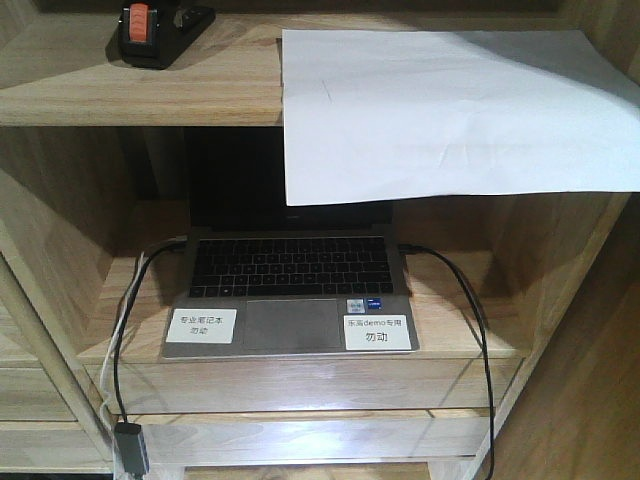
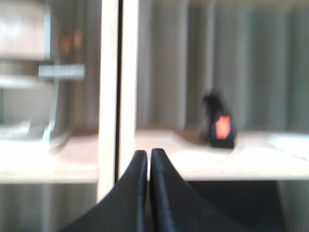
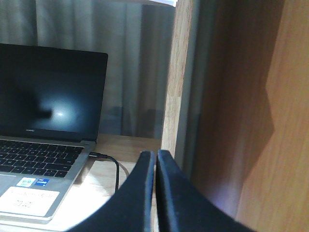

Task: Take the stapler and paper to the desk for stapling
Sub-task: 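Lower the open left gripper around the black stapler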

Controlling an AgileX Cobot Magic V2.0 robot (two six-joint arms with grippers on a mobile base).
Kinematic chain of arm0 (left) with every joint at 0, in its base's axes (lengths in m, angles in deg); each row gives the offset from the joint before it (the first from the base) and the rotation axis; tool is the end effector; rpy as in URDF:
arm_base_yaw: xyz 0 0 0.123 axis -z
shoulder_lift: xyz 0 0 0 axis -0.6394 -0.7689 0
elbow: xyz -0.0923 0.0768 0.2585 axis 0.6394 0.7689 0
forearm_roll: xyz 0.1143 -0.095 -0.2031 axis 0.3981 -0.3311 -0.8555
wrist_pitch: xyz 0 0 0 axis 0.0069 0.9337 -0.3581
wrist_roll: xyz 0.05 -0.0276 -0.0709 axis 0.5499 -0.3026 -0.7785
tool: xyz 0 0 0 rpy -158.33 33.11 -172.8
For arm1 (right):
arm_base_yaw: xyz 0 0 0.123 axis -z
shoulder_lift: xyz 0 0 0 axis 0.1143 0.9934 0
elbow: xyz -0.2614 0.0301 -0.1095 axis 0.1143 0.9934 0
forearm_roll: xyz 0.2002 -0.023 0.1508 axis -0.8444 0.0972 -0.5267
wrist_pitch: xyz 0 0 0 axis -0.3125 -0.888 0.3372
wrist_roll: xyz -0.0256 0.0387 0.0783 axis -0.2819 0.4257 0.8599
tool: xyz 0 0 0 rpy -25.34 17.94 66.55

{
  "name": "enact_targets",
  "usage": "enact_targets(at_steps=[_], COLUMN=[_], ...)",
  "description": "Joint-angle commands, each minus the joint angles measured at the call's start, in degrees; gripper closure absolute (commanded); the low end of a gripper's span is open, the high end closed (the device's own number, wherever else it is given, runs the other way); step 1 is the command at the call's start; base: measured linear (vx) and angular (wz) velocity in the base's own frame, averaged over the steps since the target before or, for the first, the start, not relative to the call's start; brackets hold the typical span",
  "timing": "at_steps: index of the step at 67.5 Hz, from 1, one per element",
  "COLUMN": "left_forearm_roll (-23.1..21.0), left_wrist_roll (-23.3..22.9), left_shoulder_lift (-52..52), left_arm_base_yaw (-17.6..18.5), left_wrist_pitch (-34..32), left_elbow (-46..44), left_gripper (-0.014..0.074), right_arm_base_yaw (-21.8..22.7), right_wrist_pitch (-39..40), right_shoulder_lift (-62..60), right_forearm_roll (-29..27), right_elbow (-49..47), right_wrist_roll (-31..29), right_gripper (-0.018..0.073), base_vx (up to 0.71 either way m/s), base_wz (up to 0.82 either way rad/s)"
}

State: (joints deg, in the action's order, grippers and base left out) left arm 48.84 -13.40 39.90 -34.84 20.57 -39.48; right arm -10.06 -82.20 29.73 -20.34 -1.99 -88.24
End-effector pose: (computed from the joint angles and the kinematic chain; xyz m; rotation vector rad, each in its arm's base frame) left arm 0.0587 -0.0035 0.3686 0.0081 1.3981 -0.1053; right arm 0.0566 0.0033 0.2009 -0.1190 1.5339 -0.0294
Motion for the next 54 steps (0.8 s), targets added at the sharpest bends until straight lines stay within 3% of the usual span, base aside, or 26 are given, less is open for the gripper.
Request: enact_targets(at_steps=[1, 36, 43, 54], left_forearm_roll=[0.0, 0.0, 0.0, 0.0], left_wrist_roll=[-0.2, -0.3, -0.3, -0.2], left_shoulder_lift=[-3.7, -4.4, -4.4, -4.4], left_arm_base_yaw=[0.3, 0.3, 0.3, 0.3], left_wrist_pitch=[2.8, 4.4, 3.1, 2.5], left_elbow=[-5.3, -5.8, -5.8, -5.8], left_gripper=[0.0603, 0.0582, 0.0523, 0.033], right_arm_base_yaw=[0.0, 0.0, 0.0, 0.0], right_wrist_pitch=[4.2, 4.2, 4.2, 4.2], right_shoulder_lift=[-0.8, -0.8, -0.8, -0.8], right_forearm_roll=[0.1, 0.1, 0.1, 0.1], right_elbow=[0.2, 0.2, 0.2, 0.2], right_wrist_roll=[-0.5, -0.5, -0.5, -0.5], right_gripper=[0.0568, 0.0568, 0.0568, 0.0568], base_vx=[0.0, 0.0, 0.0, 0.0], base_wz=[0.0, 0.0, 0.0, 0.0])
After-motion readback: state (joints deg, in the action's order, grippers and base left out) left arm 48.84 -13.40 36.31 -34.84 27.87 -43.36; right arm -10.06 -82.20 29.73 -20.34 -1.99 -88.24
